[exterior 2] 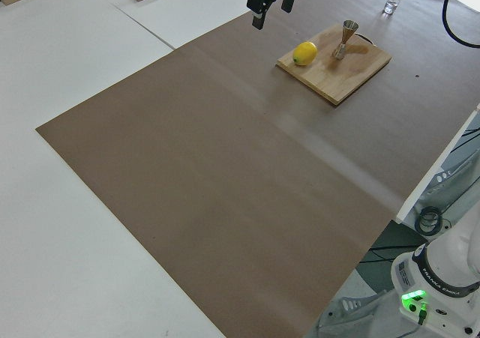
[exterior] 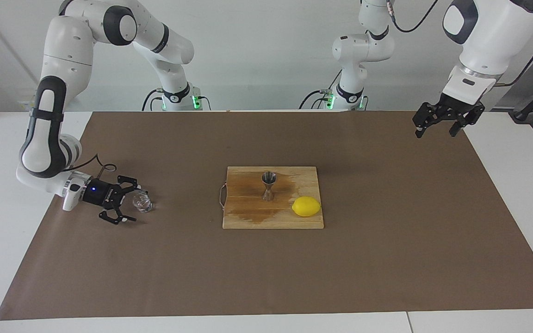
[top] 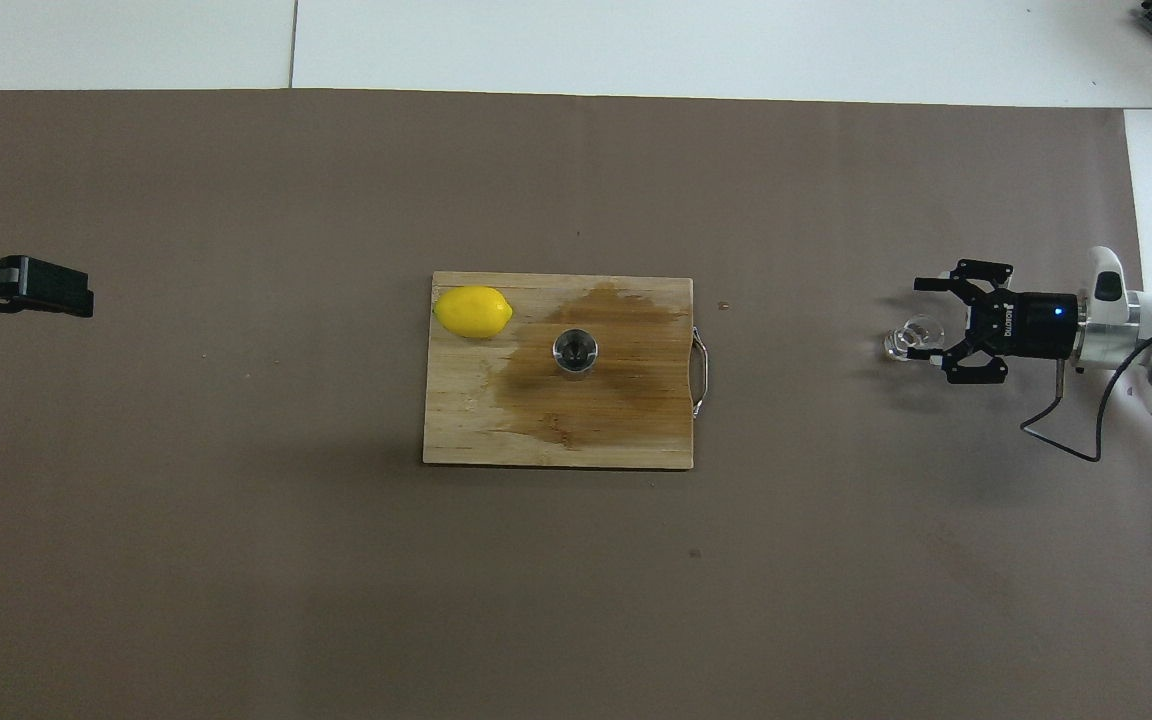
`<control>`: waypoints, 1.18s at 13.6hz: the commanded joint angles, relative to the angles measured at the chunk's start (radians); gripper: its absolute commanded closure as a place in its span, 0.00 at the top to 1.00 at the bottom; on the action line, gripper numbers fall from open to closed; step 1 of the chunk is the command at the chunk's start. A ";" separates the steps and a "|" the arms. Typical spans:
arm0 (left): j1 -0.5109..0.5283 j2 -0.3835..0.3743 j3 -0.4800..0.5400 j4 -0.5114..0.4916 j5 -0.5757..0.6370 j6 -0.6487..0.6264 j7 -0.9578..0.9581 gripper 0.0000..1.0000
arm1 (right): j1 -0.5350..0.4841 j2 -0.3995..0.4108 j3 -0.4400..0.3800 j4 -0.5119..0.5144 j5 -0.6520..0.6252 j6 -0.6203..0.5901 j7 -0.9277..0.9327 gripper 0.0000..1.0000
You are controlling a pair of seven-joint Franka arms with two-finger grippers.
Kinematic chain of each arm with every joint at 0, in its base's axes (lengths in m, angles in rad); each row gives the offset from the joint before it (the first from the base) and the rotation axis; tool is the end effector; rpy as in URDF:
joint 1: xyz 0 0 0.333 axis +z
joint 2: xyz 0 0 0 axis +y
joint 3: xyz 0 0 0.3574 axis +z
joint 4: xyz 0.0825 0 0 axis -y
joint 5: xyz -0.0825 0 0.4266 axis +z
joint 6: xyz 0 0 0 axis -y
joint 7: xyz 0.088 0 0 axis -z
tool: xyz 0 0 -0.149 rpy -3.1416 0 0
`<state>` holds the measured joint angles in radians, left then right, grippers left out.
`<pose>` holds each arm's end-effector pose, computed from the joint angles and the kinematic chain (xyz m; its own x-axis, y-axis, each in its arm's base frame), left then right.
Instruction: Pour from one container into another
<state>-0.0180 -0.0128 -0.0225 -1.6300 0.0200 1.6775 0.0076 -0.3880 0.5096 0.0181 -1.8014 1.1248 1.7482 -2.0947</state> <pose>0.6043 -0.0218 0.6106 0.9969 -0.0501 0.0601 -0.0490 -0.9986 -0.0207 0.6601 -0.1300 0.2611 0.2901 0.3648 0.8847 0.9401 -0.2815 -0.1921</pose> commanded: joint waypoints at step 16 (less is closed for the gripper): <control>0.003 -0.016 -0.001 -0.014 0.008 -0.007 -0.009 1.00 | 0.236 -0.421 0.002 -0.020 -0.929 0.347 1.865 1.00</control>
<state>-0.0180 -0.0128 -0.0225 -1.6300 0.0200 1.6775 0.0076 -0.1926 0.1233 0.0177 -1.7962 0.3489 2.0686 -0.3979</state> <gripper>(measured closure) 0.000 0.000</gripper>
